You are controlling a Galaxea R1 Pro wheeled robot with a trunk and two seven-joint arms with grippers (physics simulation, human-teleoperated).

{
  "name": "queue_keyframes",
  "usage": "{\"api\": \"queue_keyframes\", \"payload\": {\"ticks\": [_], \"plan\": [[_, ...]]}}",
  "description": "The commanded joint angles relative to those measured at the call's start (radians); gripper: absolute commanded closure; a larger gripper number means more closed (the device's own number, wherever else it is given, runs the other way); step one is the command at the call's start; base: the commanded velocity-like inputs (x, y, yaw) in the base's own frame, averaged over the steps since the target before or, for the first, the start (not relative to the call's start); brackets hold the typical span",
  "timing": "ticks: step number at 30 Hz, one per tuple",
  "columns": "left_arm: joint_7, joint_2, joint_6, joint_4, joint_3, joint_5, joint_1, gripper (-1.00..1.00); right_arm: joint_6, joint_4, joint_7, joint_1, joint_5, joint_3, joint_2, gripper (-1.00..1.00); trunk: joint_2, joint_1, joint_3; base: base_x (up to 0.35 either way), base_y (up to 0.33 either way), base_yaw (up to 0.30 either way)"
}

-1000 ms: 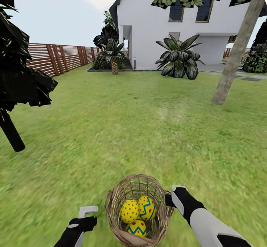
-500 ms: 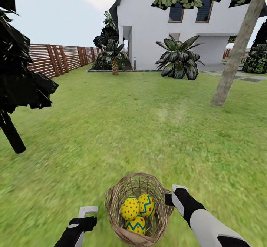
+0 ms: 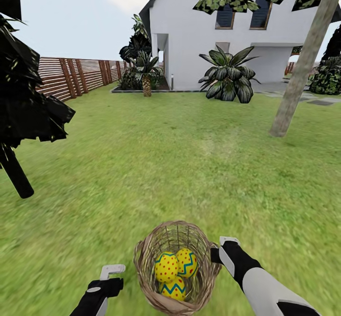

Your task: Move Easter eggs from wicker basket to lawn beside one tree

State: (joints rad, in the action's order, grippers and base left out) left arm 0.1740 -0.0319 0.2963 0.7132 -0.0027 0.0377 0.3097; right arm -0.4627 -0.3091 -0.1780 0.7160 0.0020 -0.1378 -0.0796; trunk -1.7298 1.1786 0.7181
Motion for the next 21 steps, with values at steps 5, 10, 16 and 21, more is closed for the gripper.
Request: {"api": "queue_keyframes", "payload": {"ticks": [5,10,16,21], "plan": [[0.005,0.000,0.004,0.002,0.000,0.004,0.000,-1.00,0.057,0.007,-0.003,0.000,-0.005,-0.007,-0.004,1.00,0.035,-0.019,-0.015,0.000,0.000,0.000],[0.005,-0.001,0.004,0.002,0.000,0.004,0.000,-1.00,0.073,0.010,-0.003,0.000,-0.005,-0.005,-0.005,1.00,0.070,-0.039,-0.031,0.000,0.000,0.000],[0.006,-0.001,0.004,0.002,0.000,0.004,0.000,-1.00,0.075,0.010,-0.003,0.000,-0.005,-0.005,-0.006,1.00,0.112,-0.062,-0.049,0.000,0.000,0.000],[0.006,-0.002,0.003,0.002,0.000,0.004,0.000,-1.00,0.075,0.010,-0.003,0.000,-0.005,-0.005,-0.006,1.00,0.147,-0.081,-0.065,0.000,0.000,0.000]]}}
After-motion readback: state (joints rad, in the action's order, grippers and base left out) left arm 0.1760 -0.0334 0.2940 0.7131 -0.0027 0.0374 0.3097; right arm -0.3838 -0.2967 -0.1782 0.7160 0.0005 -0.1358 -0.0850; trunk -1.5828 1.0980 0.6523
